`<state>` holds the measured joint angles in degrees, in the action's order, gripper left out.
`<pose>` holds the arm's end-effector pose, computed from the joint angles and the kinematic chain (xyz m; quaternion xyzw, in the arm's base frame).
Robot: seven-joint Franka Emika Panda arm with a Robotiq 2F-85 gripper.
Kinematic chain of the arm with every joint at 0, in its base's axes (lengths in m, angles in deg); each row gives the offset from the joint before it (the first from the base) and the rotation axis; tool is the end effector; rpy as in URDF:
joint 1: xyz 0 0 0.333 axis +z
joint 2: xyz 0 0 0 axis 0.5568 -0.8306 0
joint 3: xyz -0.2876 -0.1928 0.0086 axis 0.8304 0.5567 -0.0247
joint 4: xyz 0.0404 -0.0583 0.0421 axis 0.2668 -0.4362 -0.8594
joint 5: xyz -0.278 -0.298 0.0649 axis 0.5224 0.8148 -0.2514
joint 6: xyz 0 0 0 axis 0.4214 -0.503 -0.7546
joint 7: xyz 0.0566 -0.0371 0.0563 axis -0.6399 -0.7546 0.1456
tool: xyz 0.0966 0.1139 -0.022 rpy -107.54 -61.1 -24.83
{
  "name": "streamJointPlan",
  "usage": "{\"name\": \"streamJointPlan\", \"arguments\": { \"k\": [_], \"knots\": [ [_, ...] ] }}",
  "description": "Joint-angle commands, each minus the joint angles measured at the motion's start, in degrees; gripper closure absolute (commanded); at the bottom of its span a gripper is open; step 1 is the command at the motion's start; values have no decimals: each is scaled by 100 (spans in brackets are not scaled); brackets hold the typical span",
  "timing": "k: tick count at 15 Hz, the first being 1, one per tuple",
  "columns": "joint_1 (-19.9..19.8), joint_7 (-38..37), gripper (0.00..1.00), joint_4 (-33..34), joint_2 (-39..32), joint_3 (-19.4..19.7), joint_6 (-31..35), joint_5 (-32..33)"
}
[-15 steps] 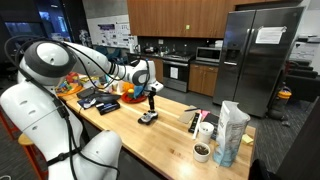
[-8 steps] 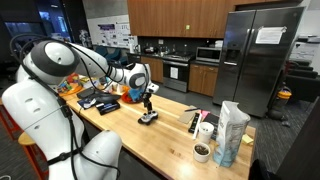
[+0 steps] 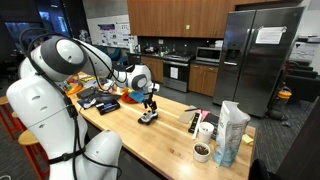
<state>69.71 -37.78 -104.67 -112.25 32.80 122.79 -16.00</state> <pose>0.5204 0.1279 0.3278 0.9804 -0.1890 0.0538 0.0132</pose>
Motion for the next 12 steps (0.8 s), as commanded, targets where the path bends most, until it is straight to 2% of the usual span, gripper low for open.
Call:
{"name": "streamJointPlan", "arguments": {
  "k": [1, 5, 6, 12],
  "knots": [
    [-226, 120, 0, -66, 640, -187, 362, 268],
    [-654, 36, 0, -96, 1108, -694, 795, 229],
    [-708, 274, 0, -94, 931, -736, 745, -140],
    [-1120, 491, 0, -223, 885, -1180, 745, -517]
  ]
}}
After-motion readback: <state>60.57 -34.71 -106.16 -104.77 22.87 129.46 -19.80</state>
